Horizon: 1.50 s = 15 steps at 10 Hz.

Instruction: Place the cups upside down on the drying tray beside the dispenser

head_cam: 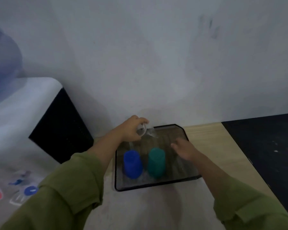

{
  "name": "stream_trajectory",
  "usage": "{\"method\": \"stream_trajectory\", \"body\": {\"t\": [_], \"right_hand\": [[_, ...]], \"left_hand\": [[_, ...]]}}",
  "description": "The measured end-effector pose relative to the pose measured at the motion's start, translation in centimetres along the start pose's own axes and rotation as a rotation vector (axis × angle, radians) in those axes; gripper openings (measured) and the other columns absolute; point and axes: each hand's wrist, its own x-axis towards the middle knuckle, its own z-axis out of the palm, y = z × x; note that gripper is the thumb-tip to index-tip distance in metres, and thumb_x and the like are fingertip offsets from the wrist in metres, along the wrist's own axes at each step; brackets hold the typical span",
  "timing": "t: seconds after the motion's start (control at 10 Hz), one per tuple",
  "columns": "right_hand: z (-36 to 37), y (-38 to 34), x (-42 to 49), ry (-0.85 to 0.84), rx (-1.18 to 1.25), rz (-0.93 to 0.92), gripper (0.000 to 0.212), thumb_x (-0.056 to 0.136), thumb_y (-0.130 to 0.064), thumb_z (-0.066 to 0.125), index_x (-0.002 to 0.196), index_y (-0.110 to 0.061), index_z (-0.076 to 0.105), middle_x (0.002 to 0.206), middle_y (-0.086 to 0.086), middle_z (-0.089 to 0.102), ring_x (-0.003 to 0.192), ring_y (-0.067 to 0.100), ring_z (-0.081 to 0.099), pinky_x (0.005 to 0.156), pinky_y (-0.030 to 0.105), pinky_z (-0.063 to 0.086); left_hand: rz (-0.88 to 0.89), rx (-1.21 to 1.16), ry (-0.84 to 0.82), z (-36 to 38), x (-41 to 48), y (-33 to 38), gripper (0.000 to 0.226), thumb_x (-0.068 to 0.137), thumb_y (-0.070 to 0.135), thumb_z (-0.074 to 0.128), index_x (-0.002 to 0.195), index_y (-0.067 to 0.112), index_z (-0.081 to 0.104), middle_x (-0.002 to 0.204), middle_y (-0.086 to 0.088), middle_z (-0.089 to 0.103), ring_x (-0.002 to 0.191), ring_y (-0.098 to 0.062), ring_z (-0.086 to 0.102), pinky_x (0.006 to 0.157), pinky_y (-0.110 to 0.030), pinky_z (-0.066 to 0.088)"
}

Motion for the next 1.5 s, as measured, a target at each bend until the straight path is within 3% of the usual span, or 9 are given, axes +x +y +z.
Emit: {"method": "stream_trajectory", "body": {"t": [0.1,0.2,0.4,0.5,0.9,1.2,1.3,1.4,1.5], "right_hand": [[1.5,2.3,1.2,-0.113,-0.221,-0.065,0.064,0.094,-0.037,0.048,0.146,-0.006,0.026,0.154,0.019,0.028,0.141,0.033,0.028,0.116,0.040,0.029],[2.6,3.7,2.0,-0.146,-0.368,-0.156,0.071,0.092,-0.039,0.051,0.148,-0.011,0.018,0.160,0.015,0.007,0.147,0.035,0.006,0.120,0.050,0.017],[4.2,4.6,3.3,-0.143,-0.437,-0.202,0.079,0.089,-0.051,0.049,0.150,-0.028,0.004,0.159,0.013,-0.016,0.145,0.035,-0.016,0.118,0.055,0.001],[4.9,5.3,3.5,-0.163,-0.428,-0.197,0.088,0.086,-0.056,0.050,0.150,-0.028,-0.004,0.158,0.013,-0.022,0.144,0.035,-0.022,0.117,0.055,-0.005],[5.9,6.4,3.7,-0.113,-0.370,-0.223,0.095,0.081,-0.060,0.054,0.149,-0.028,-0.005,0.157,0.011,-0.024,0.143,0.033,-0.025,0.116,0.053,-0.010],[5.6,5.8,3.6,-0.130,-0.383,-0.202,0.095,0.081,-0.058,0.056,0.150,-0.029,-0.003,0.158,0.011,-0.023,0.144,0.033,-0.024,0.117,0.053,-0.009],[4.8,5.0,3.5,-0.143,-0.360,-0.165,0.089,0.083,-0.052,0.057,0.150,-0.028,0.004,0.159,0.012,-0.017,0.145,0.034,-0.018,0.118,0.053,-0.003],[3.4,3.0,2.3,-0.037,-0.333,-0.171,0.073,0.090,-0.043,0.053,0.149,-0.022,0.016,0.160,0.016,-0.005,0.147,0.038,-0.006,0.118,0.055,0.007],[2.0,2.2,2.8,0.026,-0.327,-0.146,0.065,0.094,-0.039,0.047,0.149,-0.020,0.018,0.160,0.016,0.000,0.147,0.037,0.000,0.118,0.054,0.013]], "left_hand": [[0.005,0.103,-0.115,0.9,2.0,0.4,0.067,0.076,0.005,0.067,0.136,0.017,0.041,0.126,-0.014,0.044,0.116,-0.029,0.047,0.099,-0.034,0.043],[-0.008,0.160,-0.165,1.9,3.8,0.4,0.066,0.077,0.005,0.066,0.135,0.021,0.041,0.129,-0.011,0.045,0.119,-0.028,0.045,0.102,-0.038,0.044],[-0.026,0.231,-0.274,3.5,6.7,0.0,0.068,0.079,0.013,0.071,0.139,0.019,0.040,0.135,-0.012,0.044,0.127,-0.028,0.042,0.108,-0.038,0.037],[-0.023,0.227,-0.276,4.1,7.5,-0.3,0.063,0.081,0.008,0.067,0.138,0.019,0.041,0.136,-0.012,0.044,0.127,-0.028,0.042,0.107,-0.036,0.036],[-0.006,0.271,-0.332,5.4,8.9,0.4,0.067,0.082,0.001,0.062,0.141,0.019,0.036,0.132,-0.016,0.044,0.122,-0.031,0.045,0.103,-0.038,0.040],[-0.038,0.229,-0.238,6.0,7.7,0.0,0.088,0.078,-0.012,0.057,0.148,0.025,0.018,0.144,-0.015,0.032,0.124,-0.034,0.044,0.103,-0.042,0.043],[-0.064,0.189,-0.166,5.4,6.6,0.1,0.089,0.078,-0.013,0.057,0.148,0.025,0.016,0.147,-0.013,0.028,0.127,-0.034,0.043,0.104,-0.042,0.044],[-0.072,0.153,-0.054,3.5,4.0,-0.2,0.084,0.080,-0.009,0.057,0.148,0.021,0.019,0.149,-0.013,0.028,0.130,-0.032,0.040,0.107,-0.037,0.039],[-0.090,0.120,-0.045,2.7,3.2,-0.3,0.079,0.083,-0.006,0.055,0.149,0.017,0.017,0.150,-0.015,0.028,0.132,-0.030,0.038,0.111,-0.037,0.035]]}}
